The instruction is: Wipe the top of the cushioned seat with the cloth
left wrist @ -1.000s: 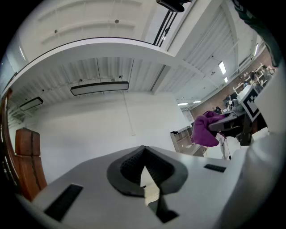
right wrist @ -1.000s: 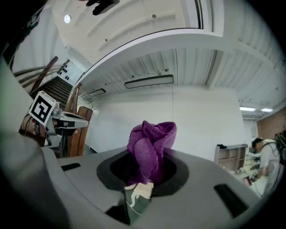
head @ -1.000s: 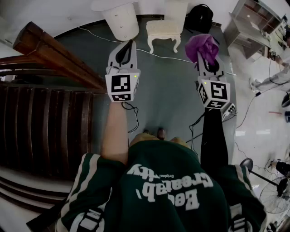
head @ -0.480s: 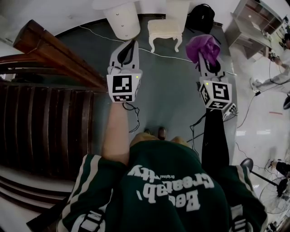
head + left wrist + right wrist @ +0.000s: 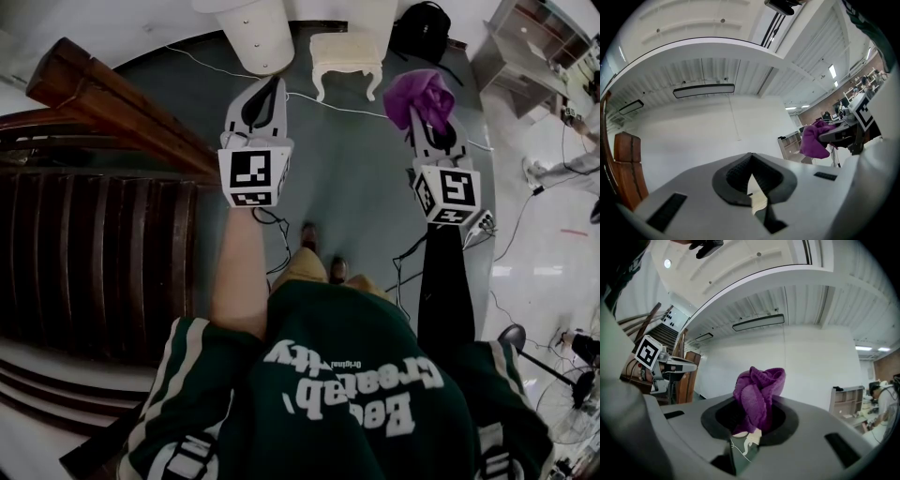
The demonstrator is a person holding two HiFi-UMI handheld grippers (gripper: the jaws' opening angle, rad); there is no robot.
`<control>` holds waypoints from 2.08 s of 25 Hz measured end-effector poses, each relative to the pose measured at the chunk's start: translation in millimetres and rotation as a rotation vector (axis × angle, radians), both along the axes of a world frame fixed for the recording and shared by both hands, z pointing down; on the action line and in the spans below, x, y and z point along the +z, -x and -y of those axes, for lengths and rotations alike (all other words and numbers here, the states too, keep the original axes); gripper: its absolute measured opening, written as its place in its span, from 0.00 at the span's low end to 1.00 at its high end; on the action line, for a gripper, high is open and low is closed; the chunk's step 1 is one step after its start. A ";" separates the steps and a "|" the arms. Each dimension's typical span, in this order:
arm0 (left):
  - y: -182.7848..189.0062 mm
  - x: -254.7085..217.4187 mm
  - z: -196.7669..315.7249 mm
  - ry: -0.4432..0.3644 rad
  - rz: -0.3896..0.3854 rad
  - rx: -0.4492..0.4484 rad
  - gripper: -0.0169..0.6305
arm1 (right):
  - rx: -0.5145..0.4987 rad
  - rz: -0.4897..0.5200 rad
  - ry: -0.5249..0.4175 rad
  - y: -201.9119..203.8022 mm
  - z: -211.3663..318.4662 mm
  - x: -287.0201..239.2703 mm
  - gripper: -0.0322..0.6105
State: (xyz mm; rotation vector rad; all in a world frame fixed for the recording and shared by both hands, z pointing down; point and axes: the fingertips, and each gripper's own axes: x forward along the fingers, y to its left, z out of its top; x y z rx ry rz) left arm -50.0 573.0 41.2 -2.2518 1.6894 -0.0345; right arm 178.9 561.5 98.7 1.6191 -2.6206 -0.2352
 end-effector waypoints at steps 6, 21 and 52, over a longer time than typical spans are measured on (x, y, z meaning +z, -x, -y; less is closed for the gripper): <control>8.7 7.3 35.6 0.018 -0.001 0.017 0.05 | 0.020 0.000 0.025 6.8 33.1 7.9 0.20; 68.5 16.2 238.8 0.046 -0.005 0.097 0.05 | 0.108 -0.033 0.069 64.4 217.1 7.6 0.20; 67.5 49.0 542.5 0.075 -0.010 0.056 0.05 | 0.008 0.002 0.111 70.2 530.7 50.6 0.20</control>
